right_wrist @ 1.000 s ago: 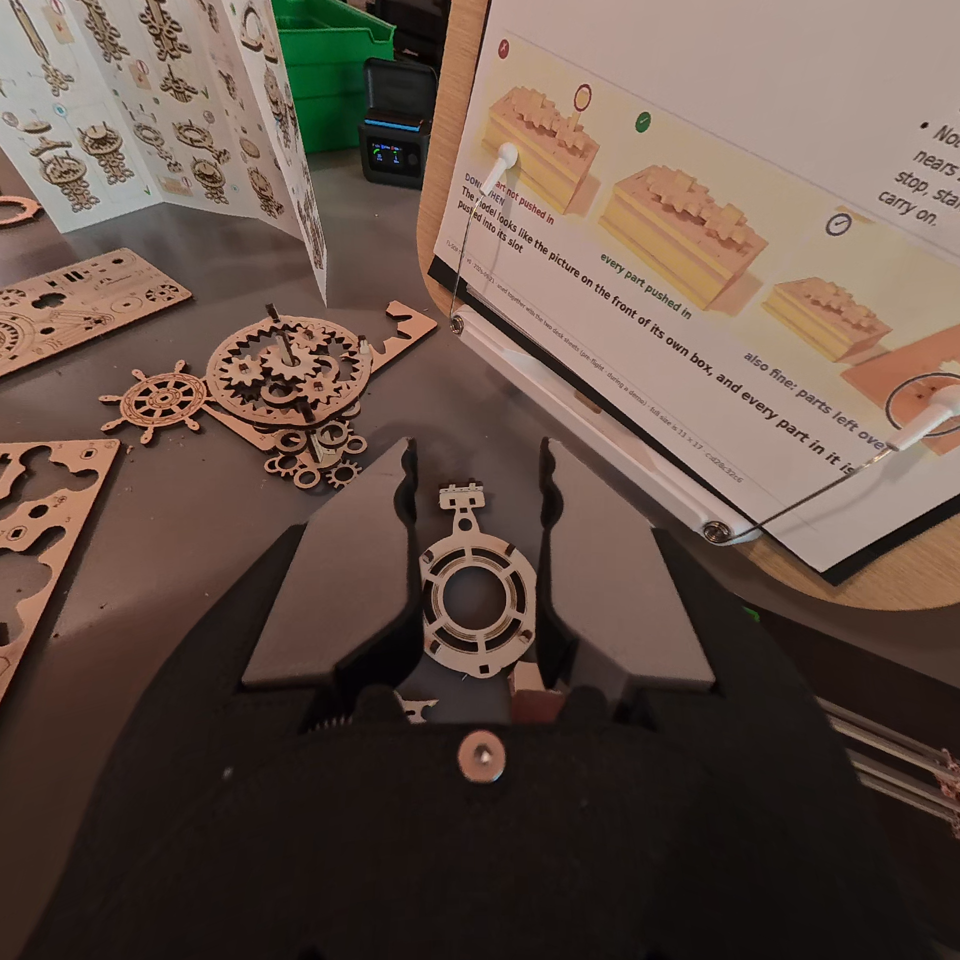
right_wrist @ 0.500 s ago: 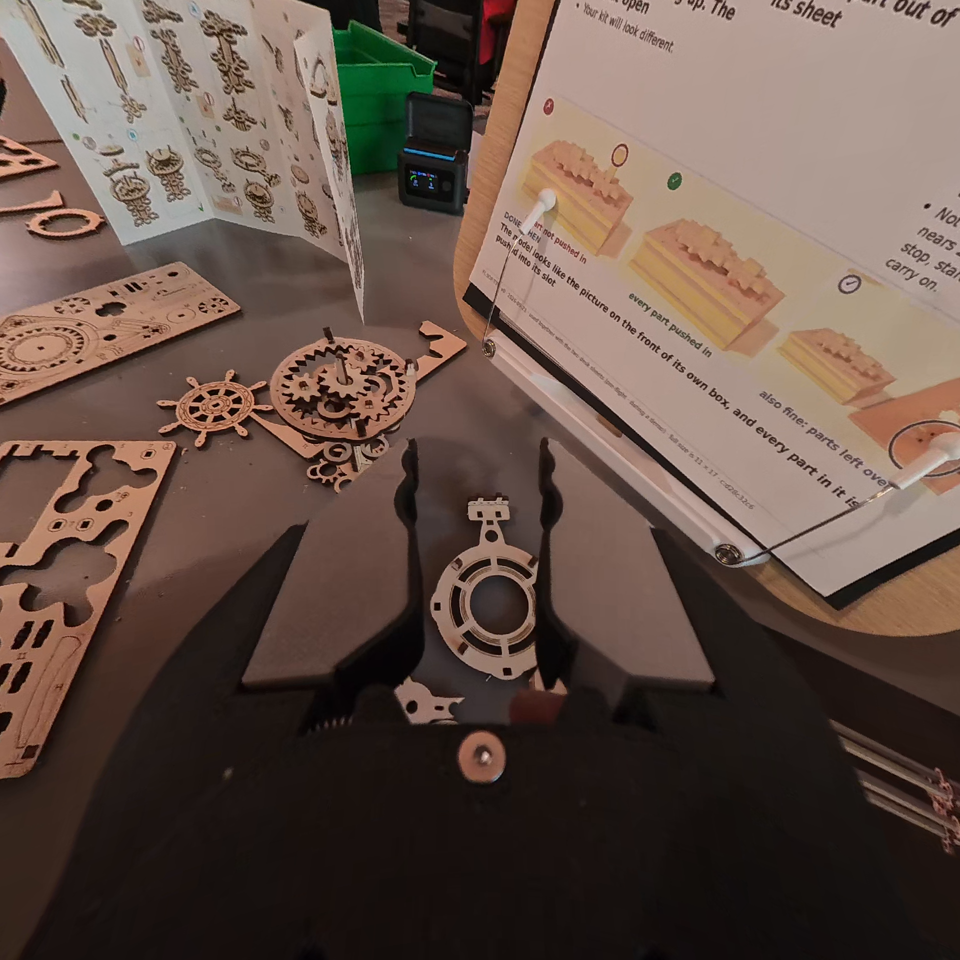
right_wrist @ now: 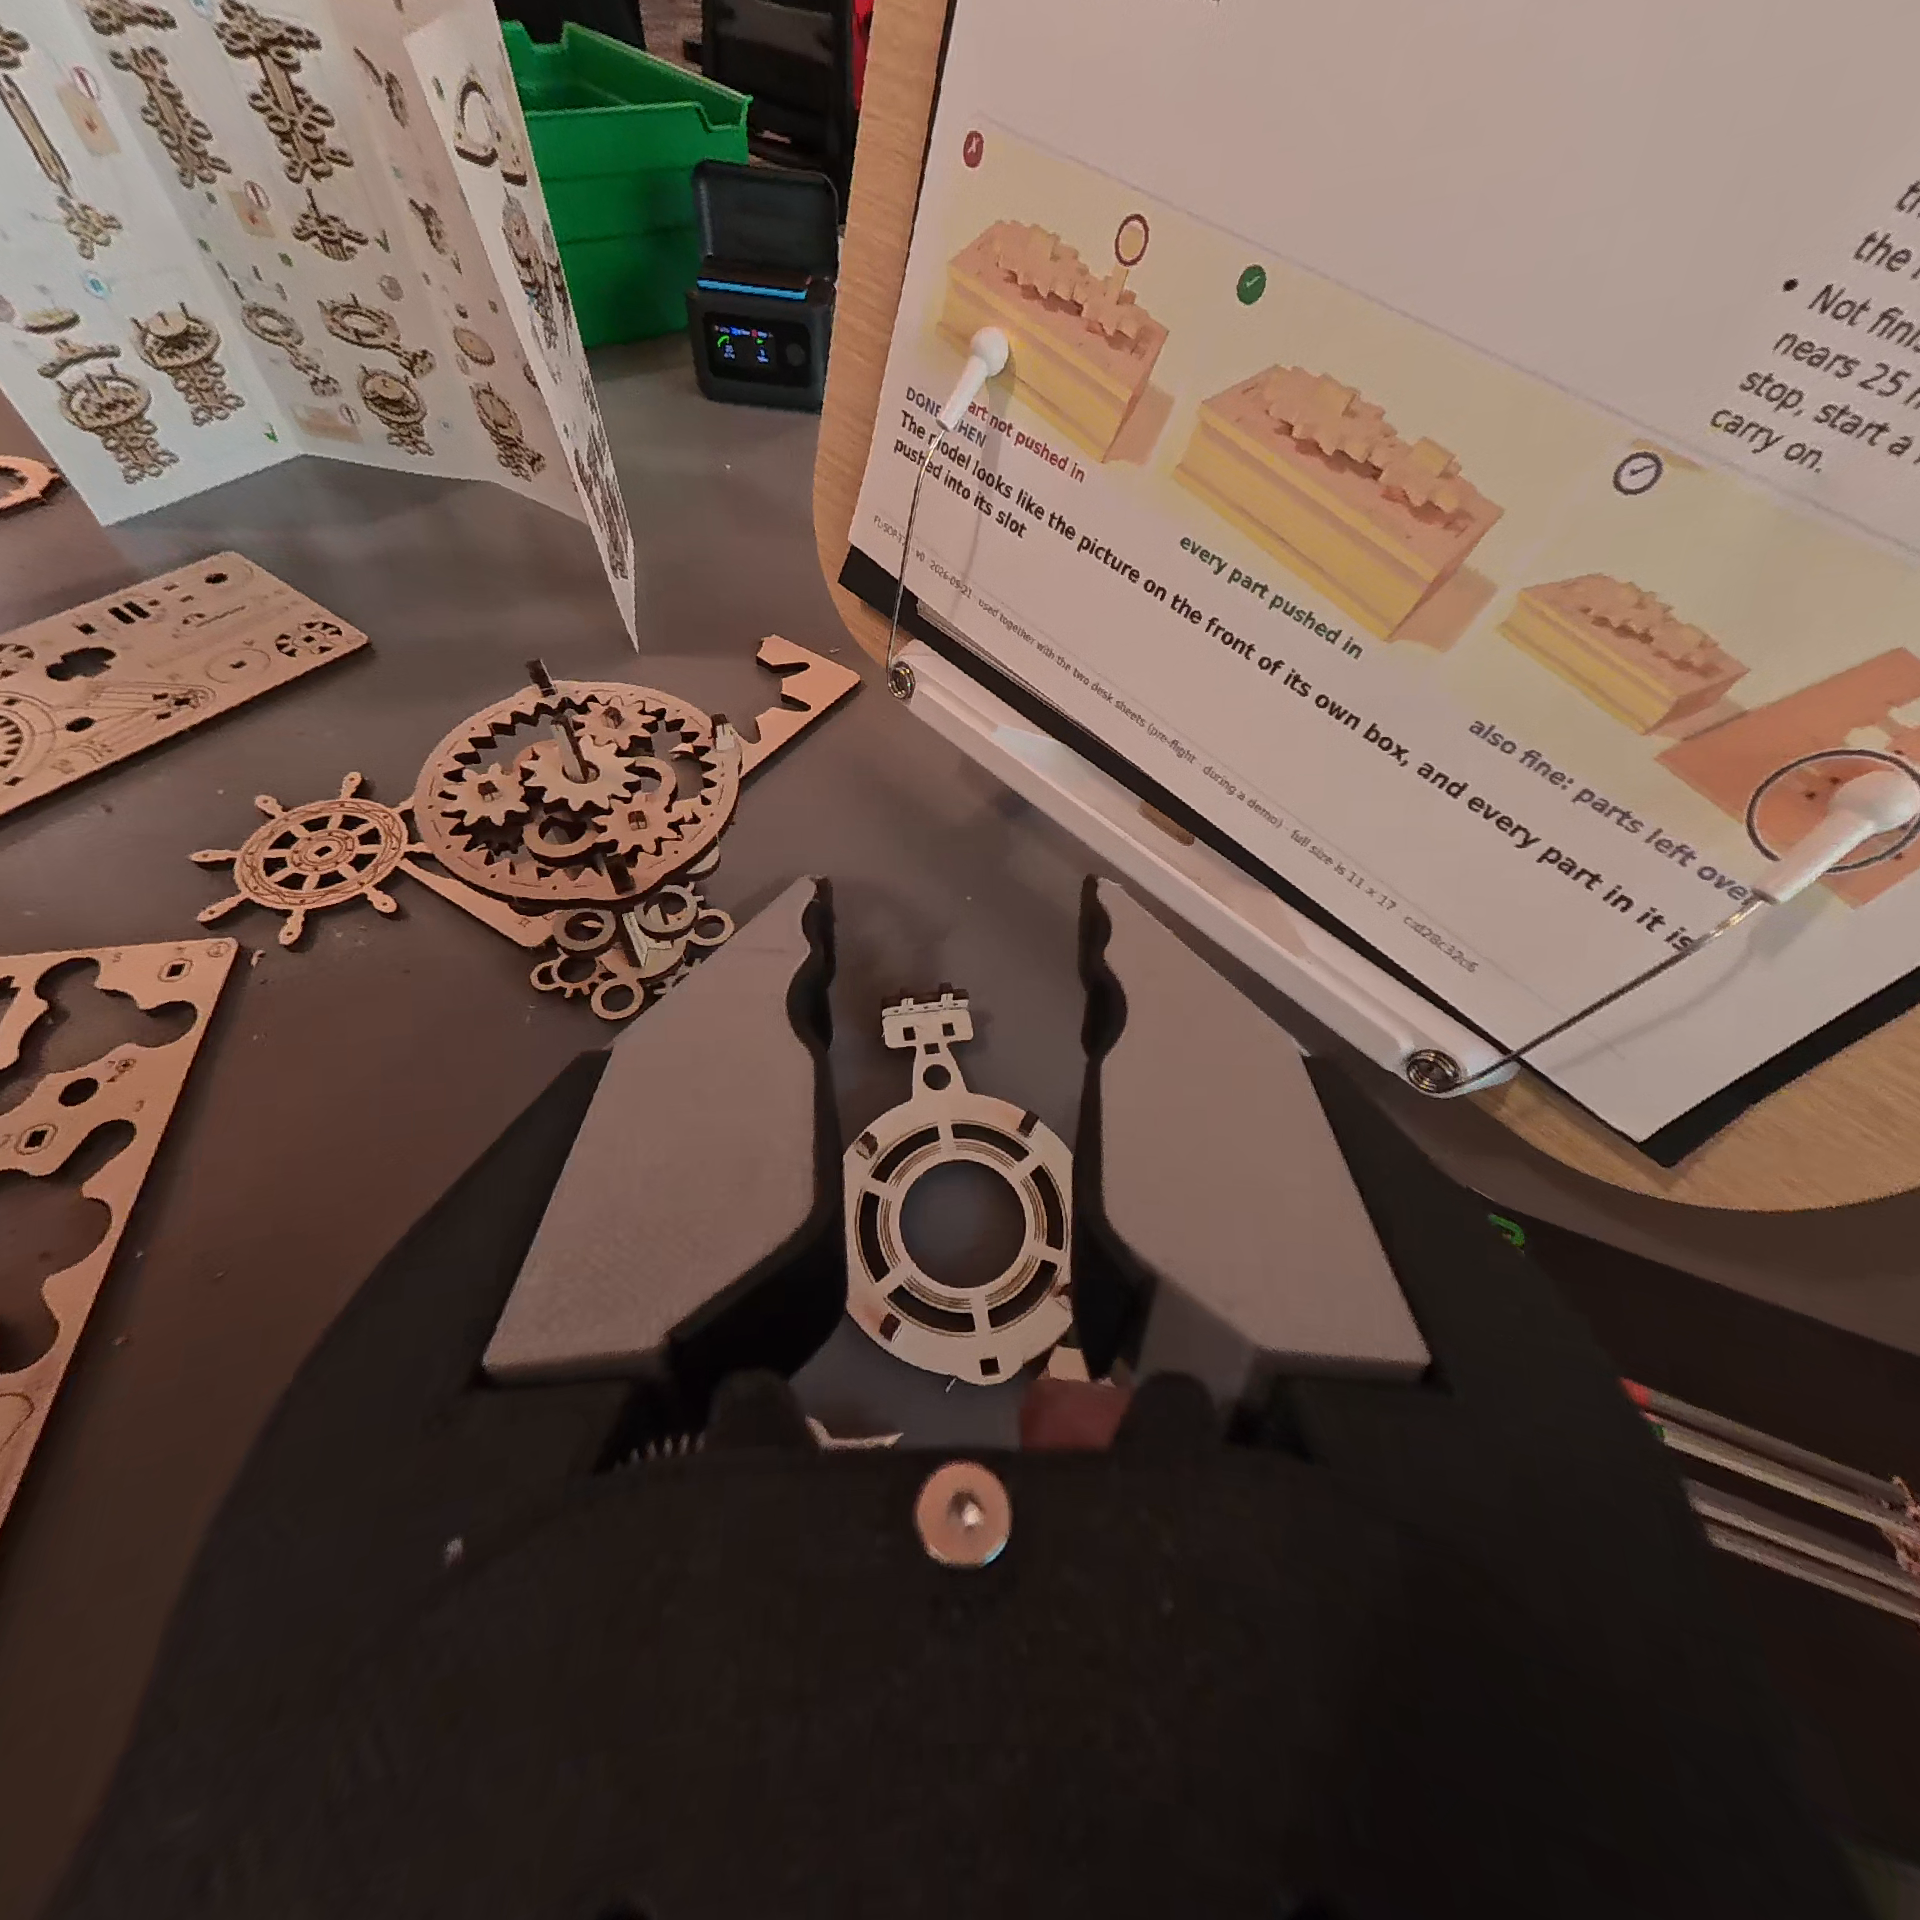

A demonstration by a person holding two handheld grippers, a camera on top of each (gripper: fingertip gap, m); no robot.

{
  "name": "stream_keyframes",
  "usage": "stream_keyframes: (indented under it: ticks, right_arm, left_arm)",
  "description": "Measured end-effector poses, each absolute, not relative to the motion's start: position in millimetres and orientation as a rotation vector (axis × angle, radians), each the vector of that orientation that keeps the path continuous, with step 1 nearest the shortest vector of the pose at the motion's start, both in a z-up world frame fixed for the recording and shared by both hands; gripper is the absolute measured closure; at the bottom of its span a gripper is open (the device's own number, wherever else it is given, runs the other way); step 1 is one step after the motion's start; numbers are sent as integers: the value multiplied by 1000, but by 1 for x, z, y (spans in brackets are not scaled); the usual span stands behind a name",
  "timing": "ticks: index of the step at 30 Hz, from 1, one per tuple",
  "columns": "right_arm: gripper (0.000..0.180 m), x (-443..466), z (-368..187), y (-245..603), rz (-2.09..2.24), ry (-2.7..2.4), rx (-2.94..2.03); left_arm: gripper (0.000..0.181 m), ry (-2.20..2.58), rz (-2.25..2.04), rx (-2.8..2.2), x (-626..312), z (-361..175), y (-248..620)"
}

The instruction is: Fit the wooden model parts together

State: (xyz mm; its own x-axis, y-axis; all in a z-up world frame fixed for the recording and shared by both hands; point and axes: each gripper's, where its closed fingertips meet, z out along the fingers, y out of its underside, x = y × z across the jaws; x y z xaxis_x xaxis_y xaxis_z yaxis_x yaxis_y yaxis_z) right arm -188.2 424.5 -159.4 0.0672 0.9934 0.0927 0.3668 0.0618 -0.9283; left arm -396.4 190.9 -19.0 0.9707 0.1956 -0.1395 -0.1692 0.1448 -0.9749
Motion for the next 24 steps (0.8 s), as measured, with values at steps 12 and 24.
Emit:
stream_keyframes:
  ticks: [12,24]
  right_arm:
    - [136,-189,-162,429,852,-1440,-1454]
    - [132,-184,-146,403,926,-1488,-1413]
  left_arm:
    - [153,-37,270,-1392,-399,-16,187]
    - [156,-130,409,-1356,-441,-9,158]
